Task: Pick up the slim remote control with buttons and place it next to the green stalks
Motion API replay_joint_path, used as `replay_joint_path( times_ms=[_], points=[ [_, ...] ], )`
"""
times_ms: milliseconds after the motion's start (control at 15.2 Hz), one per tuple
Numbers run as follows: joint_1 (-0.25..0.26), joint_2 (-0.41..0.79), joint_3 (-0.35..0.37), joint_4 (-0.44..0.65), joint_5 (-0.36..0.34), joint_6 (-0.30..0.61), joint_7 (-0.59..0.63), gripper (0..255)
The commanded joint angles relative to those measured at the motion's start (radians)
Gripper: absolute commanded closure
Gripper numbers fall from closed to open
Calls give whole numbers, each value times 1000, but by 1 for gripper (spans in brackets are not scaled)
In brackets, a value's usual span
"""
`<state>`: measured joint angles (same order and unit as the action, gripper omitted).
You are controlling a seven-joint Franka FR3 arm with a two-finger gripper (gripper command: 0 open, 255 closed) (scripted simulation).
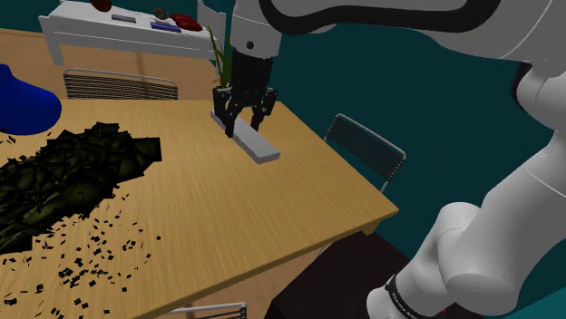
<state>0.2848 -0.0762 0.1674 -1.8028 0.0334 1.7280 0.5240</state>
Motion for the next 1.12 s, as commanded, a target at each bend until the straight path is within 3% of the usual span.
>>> replay_joint_path(
  times_ms=[0, 1056],
  points=[
    [0, -1, 1, -29, 0, 29, 0, 255],
    [2, 20, 3, -221, -1, 242, -2, 255]
  ],
)
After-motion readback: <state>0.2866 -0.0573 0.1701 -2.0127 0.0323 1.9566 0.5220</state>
